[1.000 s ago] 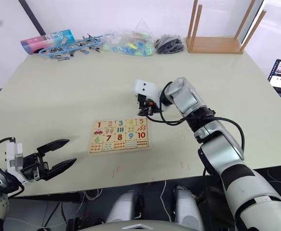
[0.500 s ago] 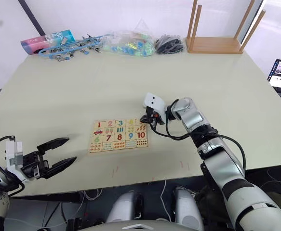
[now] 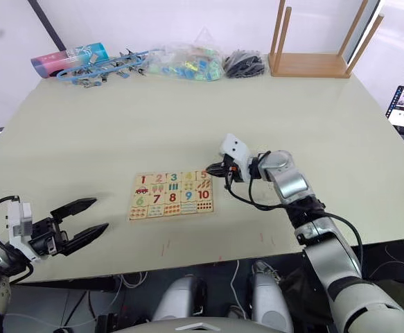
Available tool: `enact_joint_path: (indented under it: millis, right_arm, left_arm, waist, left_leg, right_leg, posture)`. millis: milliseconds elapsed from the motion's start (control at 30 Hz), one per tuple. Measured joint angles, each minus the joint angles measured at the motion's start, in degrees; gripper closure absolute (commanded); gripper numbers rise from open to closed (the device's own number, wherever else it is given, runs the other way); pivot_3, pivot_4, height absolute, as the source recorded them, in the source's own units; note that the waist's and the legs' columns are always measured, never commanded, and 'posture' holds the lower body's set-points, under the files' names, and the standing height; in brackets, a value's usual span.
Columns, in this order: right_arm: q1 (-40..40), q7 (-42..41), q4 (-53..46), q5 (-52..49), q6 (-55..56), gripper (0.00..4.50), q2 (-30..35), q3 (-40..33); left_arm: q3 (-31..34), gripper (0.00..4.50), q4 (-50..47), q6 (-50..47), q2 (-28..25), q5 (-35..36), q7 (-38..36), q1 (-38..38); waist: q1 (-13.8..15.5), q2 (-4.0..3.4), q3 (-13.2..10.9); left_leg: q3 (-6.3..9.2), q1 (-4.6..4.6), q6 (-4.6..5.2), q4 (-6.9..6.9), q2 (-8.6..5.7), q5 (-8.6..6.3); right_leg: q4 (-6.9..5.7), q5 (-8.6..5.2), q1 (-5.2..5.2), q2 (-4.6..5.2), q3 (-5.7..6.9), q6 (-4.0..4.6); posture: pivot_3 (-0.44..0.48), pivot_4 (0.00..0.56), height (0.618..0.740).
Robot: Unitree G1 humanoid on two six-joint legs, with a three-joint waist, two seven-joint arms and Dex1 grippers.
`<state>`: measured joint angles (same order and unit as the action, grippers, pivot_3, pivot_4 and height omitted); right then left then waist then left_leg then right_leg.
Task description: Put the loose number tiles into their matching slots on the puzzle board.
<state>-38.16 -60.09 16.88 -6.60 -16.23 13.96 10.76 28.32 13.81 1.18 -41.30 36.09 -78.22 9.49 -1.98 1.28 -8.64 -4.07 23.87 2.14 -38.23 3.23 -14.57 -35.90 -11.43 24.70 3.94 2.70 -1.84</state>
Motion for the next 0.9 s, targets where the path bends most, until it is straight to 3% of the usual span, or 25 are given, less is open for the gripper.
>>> enact_joint_path:
  millis: [267,300,367,500,600,900]
  right_arm:
    - [13.8,4.4,-17.5,-7.5,-3.7,4.40,7.1,-9.1]
    - [15.5,4.6,-19.0,-8.5,-4.1,4.18,8.2,-10.2]
    - [19.8,5.0,-21.8,-10.7,-4.6,3.62,10.0,-13.3]
    - [29.2,5.4,-23.8,-13.2,-3.5,1.44,14.0,-19.2]
    - [34.9,4.7,-24.0,-14.2,-0.3,0.11,15.9,-22.1]
    - [45.5,3.0,-22.5,-17.6,6.8,0.05,17.7,-29.5]
  left_arm:
    - [2.8,0.00,-2.3,-5.3,0.7,1.3,7.1,1.9]
    - [3.0,0.00,-2.6,-6.0,0.7,1.4,7.9,2.1]
    - [3.3,0.00,-3.5,-7.1,0.8,1.3,9.8,2.6]
    - [4.4,0.00,-4.2,-7.7,0.9,1.1,12.6,4.1]
    - [4.7,0.00,-4.4,-7.7,0.9,0.2,14.2,4.2]
    - [4.7,0.00,-4.4,-7.3,0.7,-3.4,16.0,5.2]
  waist:
    - [0.1,0.05,0.0]
    - [0.1,0.08,0.0]
    - [0.3,0.17,0.1]
    - [0.3,0.36,0.2]
    - [0.4,0.38,0.3]
    - [0.5,0.42,0.3]
  left_leg:
    - [0.16,-0.02,-0.02,-0.01,-0.02,0.01]
    - [0.16,-0.03,-0.02,-0.01,-0.02,0.02]
    - [0.19,-0.02,-0.02,-0.01,-0.03,0.02]
    - [0.08,-0.02,-0.02,0.04,0.00,0.01]
    - [0.09,-0.04,-0.02,0.04,0.02,0.02]
    - [0.03,-0.08,-0.02,0.04,0.02,0.01]
  right_leg:
    - [0.01,-0.14,-0.05,-0.46,-1.66,-0.11]
    - [0.01,-0.18,-0.06,-0.72,-2.00,-0.16]
    - [0.03,-0.32,-0.14,-0.96,-2.69,-0.36]
    - [0.02,-0.62,-0.24,-1.30,-4.25,-0.71]
    - [0.02,-0.74,-0.38,-1.49,-4.83,-0.87]
    - [0.02,-0.86,-0.46,-1.76,-5.72,-1.05]
  posture:
    - [0.000,0.150,0.737]
    - [0.000,0.150,0.737]
    - [0.000,0.150,0.737]
    - [0.000,0.150,0.737]
    - [0.000,0.150,0.737]
    - [0.000,0.150,0.737]
